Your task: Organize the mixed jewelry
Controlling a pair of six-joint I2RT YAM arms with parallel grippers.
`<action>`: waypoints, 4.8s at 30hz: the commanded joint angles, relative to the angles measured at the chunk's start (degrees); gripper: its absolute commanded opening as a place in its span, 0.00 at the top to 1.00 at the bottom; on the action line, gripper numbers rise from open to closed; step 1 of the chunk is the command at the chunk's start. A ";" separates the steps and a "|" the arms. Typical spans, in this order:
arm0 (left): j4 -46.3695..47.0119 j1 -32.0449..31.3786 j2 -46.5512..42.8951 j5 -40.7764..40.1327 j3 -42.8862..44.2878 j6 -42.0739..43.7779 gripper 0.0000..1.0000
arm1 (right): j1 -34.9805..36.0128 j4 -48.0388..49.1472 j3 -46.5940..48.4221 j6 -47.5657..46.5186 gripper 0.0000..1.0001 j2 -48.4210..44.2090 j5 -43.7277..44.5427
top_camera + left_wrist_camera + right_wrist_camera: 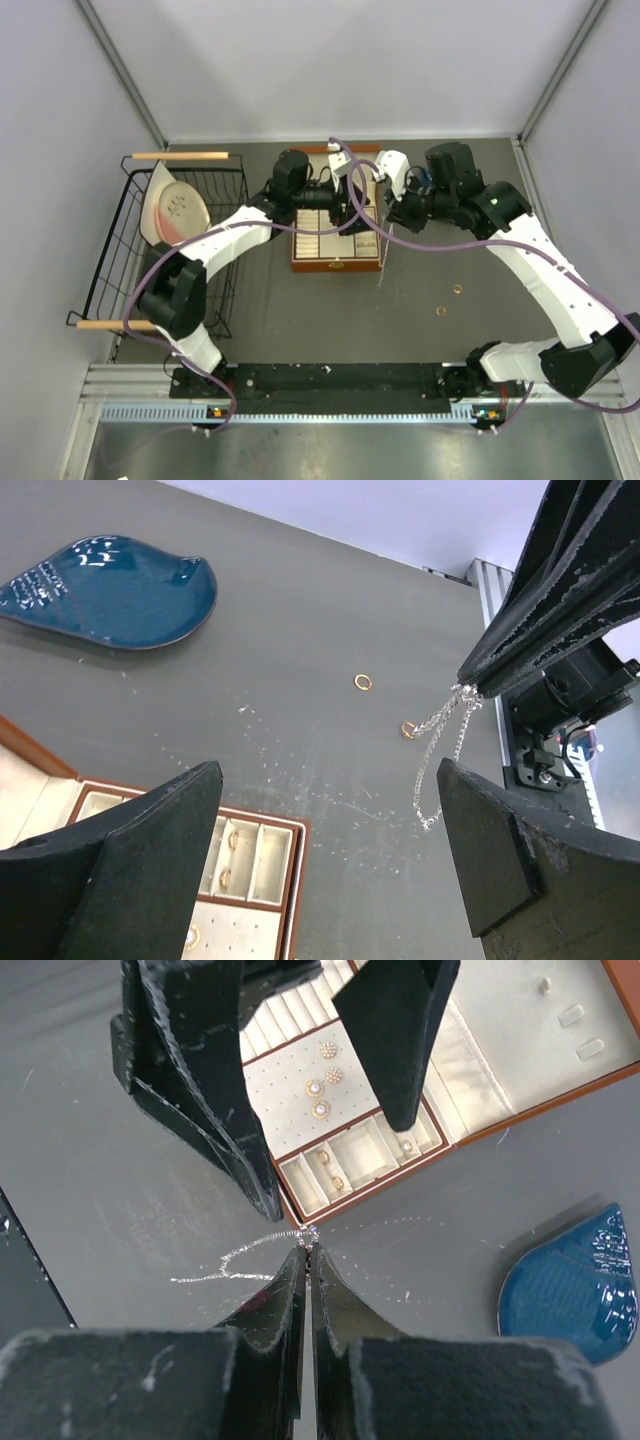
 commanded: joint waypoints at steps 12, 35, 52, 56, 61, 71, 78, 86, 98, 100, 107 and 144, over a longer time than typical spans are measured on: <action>12.72 -2.20 4.49 9.54 3.53 -9.06 0.12 | 0.18 0.29 3.42 1.13 1.00 -0.46 0.59; 10.79 -3.43 6.96 8.57 3.80 -6.34 0.48 | 0.18 -0.06 3.34 1.57 1.00 -1.86 2.26; 10.70 -4.05 7.13 8.40 0.28 -3.79 0.63 | 0.18 -0.41 3.78 1.39 1.00 -2.74 3.41; 10.44 -4.40 7.31 8.05 -0.07 -3.35 0.65 | 0.27 -0.50 3.69 1.48 1.00 -2.92 3.58; 10.18 -4.84 7.57 7.87 -0.42 -3.00 0.68 | 0.27 -0.50 3.60 1.39 1.00 -3.27 3.58; 9.30 -5.37 8.54 7.25 -0.07 -2.29 0.80 | 0.18 -0.59 3.60 1.13 1.00 -3.88 4.29; 9.03 -5.54 8.45 6.73 0.10 -2.38 1.00 | 0.27 -0.50 2.72 1.04 1.00 -4.06 4.46; 8.68 -4.58 6.52 6.11 0.63 -3.79 1.00 | 0.18 -0.24 1.32 0.25 1.00 -4.15 5.87; 8.15 0.16 3.36 5.76 2.74 -7.30 1.00 | 0.18 2.40 -1.67 -0.54 1.00 -2.65 7.54; 8.15 0.96 2.57 5.59 3.18 -8.00 1.00 | 0.18 3.63 -2.11 -0.63 1.00 -1.69 7.54; 6.22 3.86 1.24 4.45 4.41 -7.83 1.00 | 0.18 8.72 -1.85 0.16 1.00 2.70 6.92; -3.19 18.10 10.73 -7.07 15.13 2.10 1.00 | 0.18 22.70 26.36 1.92 1.00 37.33 17.38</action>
